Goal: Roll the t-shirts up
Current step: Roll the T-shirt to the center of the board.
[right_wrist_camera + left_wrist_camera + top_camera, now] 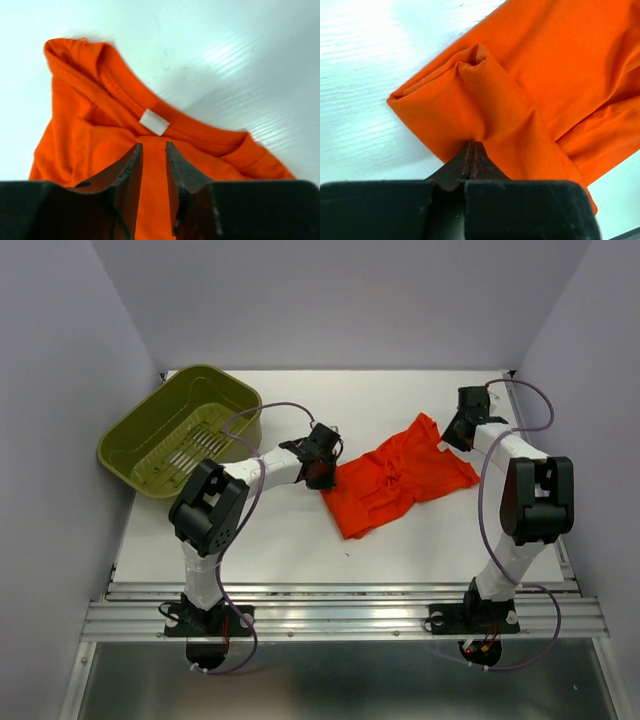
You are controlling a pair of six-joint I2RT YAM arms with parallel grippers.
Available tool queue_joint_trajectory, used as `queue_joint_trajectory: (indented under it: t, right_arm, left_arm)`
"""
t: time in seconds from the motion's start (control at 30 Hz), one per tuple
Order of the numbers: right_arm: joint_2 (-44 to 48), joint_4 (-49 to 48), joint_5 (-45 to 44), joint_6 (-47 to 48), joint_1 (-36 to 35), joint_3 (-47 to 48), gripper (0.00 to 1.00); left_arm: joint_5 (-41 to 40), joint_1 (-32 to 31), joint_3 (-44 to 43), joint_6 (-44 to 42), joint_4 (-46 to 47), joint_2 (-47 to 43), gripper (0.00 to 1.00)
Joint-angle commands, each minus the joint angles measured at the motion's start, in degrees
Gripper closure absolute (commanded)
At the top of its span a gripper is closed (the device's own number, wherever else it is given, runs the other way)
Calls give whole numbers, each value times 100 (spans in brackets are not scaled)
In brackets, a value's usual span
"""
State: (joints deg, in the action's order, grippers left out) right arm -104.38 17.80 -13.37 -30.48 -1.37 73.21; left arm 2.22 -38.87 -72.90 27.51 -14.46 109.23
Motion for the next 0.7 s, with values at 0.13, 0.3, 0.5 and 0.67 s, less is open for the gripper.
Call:
queue_joint_trajectory:
  t: [0.13,0.3,0.5,0.67]
  right_arm:
    - [111,417,88,675,119,299,64]
    - [6,435,422,815,119,422,64]
    - [-538,575,958,1184,-21,1150,62]
    - [-1137,725,801,1255,-328,1810,60]
  left_arm:
    - [-143,38,-242,-237,-329,-728,100]
    - [-160,38,-137,-228,-400,-947,100]
    - [-160,38,-40,-211,-435,-1070,100]
    - [-160,38,-66,-193,-453,-1079,100]
